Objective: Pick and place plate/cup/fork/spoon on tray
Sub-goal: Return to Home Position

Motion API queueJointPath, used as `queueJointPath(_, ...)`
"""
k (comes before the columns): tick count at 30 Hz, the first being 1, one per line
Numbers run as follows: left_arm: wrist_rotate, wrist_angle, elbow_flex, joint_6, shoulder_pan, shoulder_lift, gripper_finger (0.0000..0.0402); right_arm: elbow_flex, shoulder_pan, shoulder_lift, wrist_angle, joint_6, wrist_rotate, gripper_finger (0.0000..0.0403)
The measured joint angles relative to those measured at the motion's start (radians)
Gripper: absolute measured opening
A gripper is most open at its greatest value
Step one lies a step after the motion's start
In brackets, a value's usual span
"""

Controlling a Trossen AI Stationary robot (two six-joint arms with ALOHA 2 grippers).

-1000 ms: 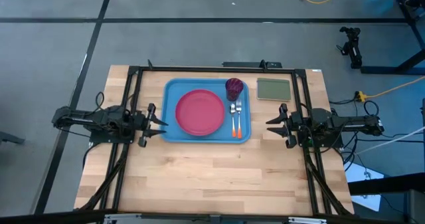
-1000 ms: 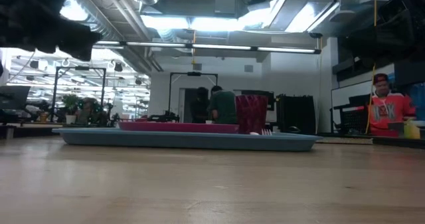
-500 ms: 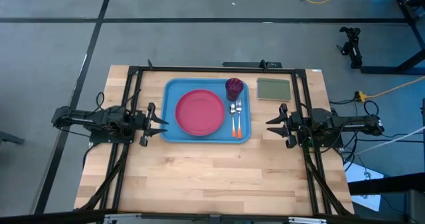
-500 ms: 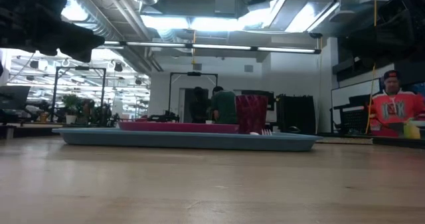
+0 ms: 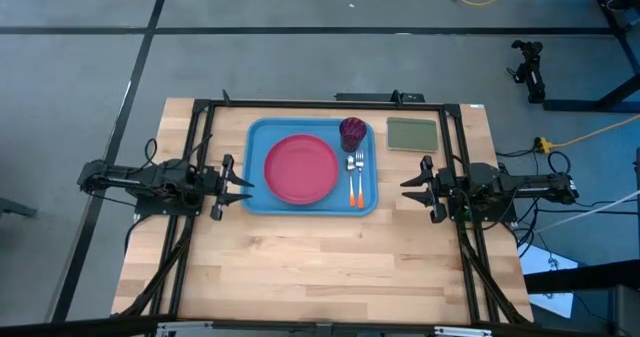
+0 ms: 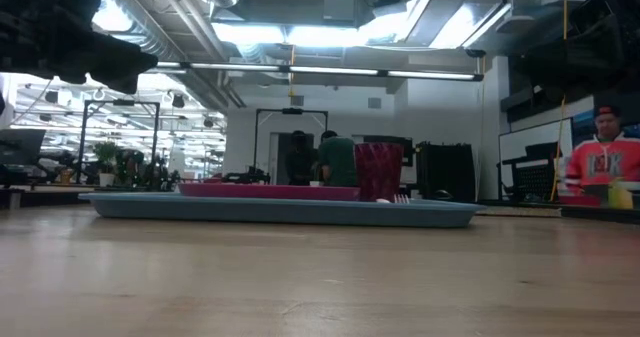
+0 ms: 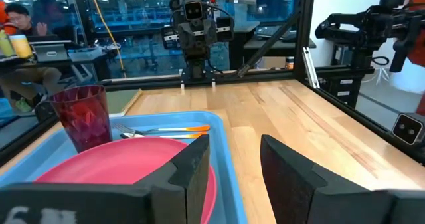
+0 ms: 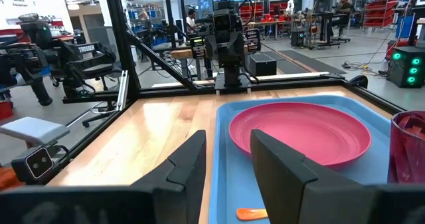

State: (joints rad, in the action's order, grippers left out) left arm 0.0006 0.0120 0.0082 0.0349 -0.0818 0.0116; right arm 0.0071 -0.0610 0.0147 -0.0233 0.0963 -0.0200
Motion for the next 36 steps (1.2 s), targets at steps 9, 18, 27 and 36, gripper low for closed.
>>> queueJointPath(9,0.0,0.0,0.0,0.0,0.0,0.0,0.0127,0.0,0.0,0.0,0.0,0.0,0.0,0.0124)
queueJointPath(18,0.0,0.0,0.0,0.0,0.0,0.0,0.0127,0.0,-0.001,-0.015,-0.035,0.0,0.0,0.0124)
queueJointPath(27,0.001,0.002,-0.001,0.0,0.0,0.0,0.0127,0.0,-0.001,-0.014,-0.146,0.0,0.0,0.0124)
queueJointPath(36,0.001,0.002,-0.001,0.0,0.0,0.0,0.0127,0.0,-0.001,-0.011,-0.16,0.0,0.0,0.0124)
